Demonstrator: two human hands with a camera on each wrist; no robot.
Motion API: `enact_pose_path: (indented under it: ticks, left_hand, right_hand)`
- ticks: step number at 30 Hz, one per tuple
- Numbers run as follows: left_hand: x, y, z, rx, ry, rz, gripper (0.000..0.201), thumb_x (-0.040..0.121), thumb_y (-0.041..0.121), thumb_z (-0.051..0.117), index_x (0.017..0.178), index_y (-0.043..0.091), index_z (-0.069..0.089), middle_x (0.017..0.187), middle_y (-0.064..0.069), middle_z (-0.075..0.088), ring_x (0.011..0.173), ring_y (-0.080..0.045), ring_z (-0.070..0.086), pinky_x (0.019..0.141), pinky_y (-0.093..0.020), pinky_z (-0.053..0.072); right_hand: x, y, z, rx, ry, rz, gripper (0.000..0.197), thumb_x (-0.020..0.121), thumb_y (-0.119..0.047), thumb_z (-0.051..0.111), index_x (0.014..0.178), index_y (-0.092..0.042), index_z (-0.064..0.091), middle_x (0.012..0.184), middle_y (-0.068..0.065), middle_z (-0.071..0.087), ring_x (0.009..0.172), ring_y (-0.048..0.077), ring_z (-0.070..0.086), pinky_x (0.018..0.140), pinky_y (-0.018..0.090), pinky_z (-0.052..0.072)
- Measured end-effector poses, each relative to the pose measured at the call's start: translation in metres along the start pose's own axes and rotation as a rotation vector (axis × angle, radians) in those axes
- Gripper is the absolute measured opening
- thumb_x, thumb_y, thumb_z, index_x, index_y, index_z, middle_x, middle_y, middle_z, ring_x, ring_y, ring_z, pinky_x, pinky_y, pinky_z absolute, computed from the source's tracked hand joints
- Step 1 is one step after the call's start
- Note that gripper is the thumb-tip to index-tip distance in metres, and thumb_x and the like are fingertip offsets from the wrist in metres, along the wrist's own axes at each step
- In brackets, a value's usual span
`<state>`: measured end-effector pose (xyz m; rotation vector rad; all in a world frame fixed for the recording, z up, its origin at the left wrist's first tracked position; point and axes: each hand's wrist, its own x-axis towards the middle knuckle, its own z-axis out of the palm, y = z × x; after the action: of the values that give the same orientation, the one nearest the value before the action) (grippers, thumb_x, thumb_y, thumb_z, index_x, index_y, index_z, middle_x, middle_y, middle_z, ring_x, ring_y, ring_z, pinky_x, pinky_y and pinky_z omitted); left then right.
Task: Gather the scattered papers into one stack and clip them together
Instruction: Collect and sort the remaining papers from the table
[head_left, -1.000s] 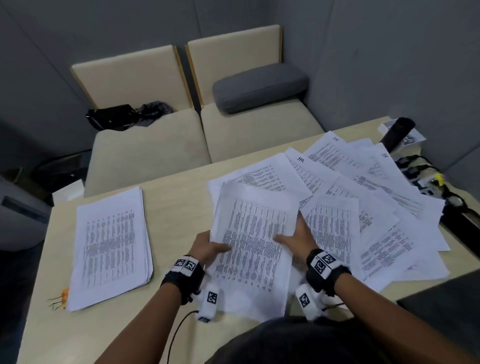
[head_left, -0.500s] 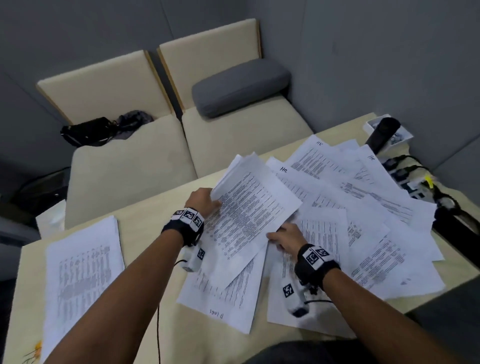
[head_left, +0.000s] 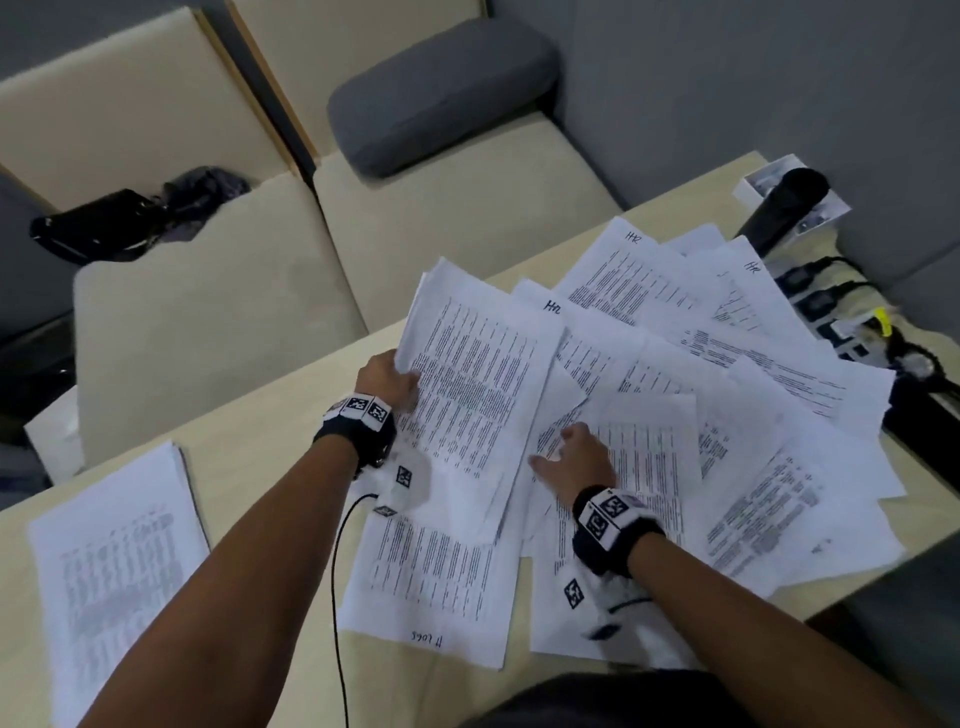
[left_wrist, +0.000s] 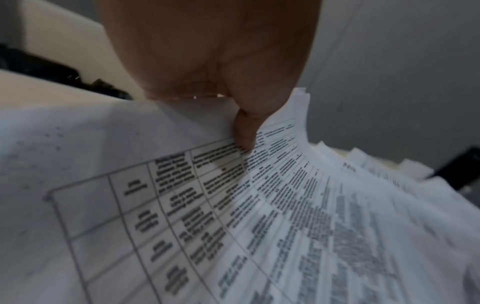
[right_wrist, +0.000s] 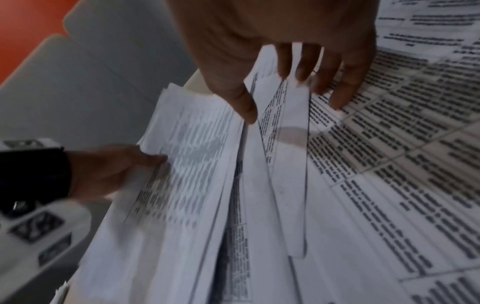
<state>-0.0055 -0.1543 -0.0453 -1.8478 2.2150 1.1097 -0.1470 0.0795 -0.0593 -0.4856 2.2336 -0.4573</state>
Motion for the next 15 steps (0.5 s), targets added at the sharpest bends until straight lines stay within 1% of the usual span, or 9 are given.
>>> enact_pose_path:
  ticks: [1,2,3,5,6,8,10,13,15]
  left_hand:
    - [0.003,-0.002,-0.001,0.106,-0.025,0.013,0.021,0.086,0.021,0.063,0.1,0.005,0.067,0.088,-0.015,0.072,0.079,-0.032,0.071,0.072,-0.041,0.061]
    - [0.005,-0.005,0.0,0.225,-0.04,0.025,0.029,0.083,0.024,0.065,0.104,0.004,0.067,0.098,-0.015,0.069,0.087,-0.032,0.069,0.076,-0.041,0.06]
    - [0.006,-0.008,0.002,0.335,-0.045,0.044,0.037,0.08,0.026,0.067,0.11,0.004,0.067,0.111,-0.015,0.064,0.097,-0.032,0.064,0.082,-0.041,0.059]
    - [0.003,-0.016,0.011,0.468,-0.044,0.104,0.045,0.078,0.028,0.068,0.119,0.009,0.064,0.133,-0.012,0.047,0.117,-0.032,0.048,0.095,-0.045,0.051]
    - [-0.001,-0.019,0.015,0.496,-0.048,0.132,0.045,0.078,0.028,0.068,0.12,0.012,0.064,0.138,-0.011,0.042,0.122,-0.033,0.042,0.098,-0.047,0.047]
    - [-0.008,-0.022,0.021,0.521,-0.05,0.161,0.041,0.079,0.029,0.067,0.118,0.016,0.065,0.135,-0.011,0.041,0.12,-0.035,0.04,0.098,-0.048,0.045]
    - [-0.01,-0.024,0.025,0.498,-0.056,0.149,0.033,0.08,0.029,0.065,0.111,0.018,0.064,0.123,-0.012,0.045,0.11,-0.035,0.045,0.092,-0.046,0.049]
    - [-0.014,-0.03,0.026,0.363,-0.104,0.137,0.028,0.084,0.029,0.062,0.108,0.016,0.06,0.102,-0.01,0.062,0.085,-0.029,0.064,0.076,-0.044,0.059]
    - [-0.021,-0.036,0.03,0.276,-0.159,0.122,0.026,0.088,0.028,0.059,0.112,0.016,0.056,0.093,-0.006,0.068,0.078,-0.025,0.069,0.073,-0.042,0.06]
  right_hand:
    - [-0.002,-0.002,0.002,-0.002,0.093,0.007,0.064,0.078,-0.038,0.075,0.129,-0.013,0.046,0.13,0.01,0.05,0.117,0.03,0.053,0.101,0.043,0.047]
    - [-0.004,-0.004,0.003,0.037,0.164,0.022,0.067,0.08,-0.033,0.074,0.134,-0.01,0.041,0.137,0.014,0.041,0.124,0.033,0.045,0.104,0.042,0.044]
    - [-0.004,-0.006,0.003,0.106,0.197,0.049,0.071,0.081,-0.027,0.074,0.138,-0.008,0.037,0.143,0.016,0.033,0.13,0.034,0.039,0.107,0.041,0.042]
    - [-0.003,-0.011,0.001,0.251,0.193,0.095,0.076,0.082,-0.016,0.072,0.144,-0.006,0.028,0.151,0.016,0.022,0.139,0.035,0.03,0.108,0.039,0.038]
    - [-0.004,-0.013,0.0,0.306,0.18,0.106,0.077,0.084,-0.013,0.07,0.146,-0.007,0.025,0.154,0.015,0.018,0.141,0.034,0.027,0.108,0.037,0.038]
    - [-0.003,-0.017,-0.004,0.401,0.156,0.114,0.083,0.085,-0.01,0.069,0.15,-0.008,0.018,0.158,0.012,0.015,0.144,0.032,0.026,0.108,0.035,0.037]
    - [0.0,-0.017,-0.005,0.523,0.154,0.144,0.09,0.084,-0.007,0.071,0.152,-0.01,0.014,0.159,0.012,0.018,0.144,0.032,0.028,0.109,0.036,0.036]
    - [0.001,-0.012,-0.001,0.687,0.133,0.179,0.095,0.078,-0.005,0.077,0.151,-0.012,0.016,0.15,0.015,0.039,0.133,0.033,0.046,0.107,0.039,0.041]
    - [-0.001,-0.008,0.004,0.701,0.063,0.199,0.097,0.069,-0.015,0.085,0.147,-0.013,0.027,0.143,0.012,0.05,0.125,0.032,0.053,0.106,0.046,0.045]
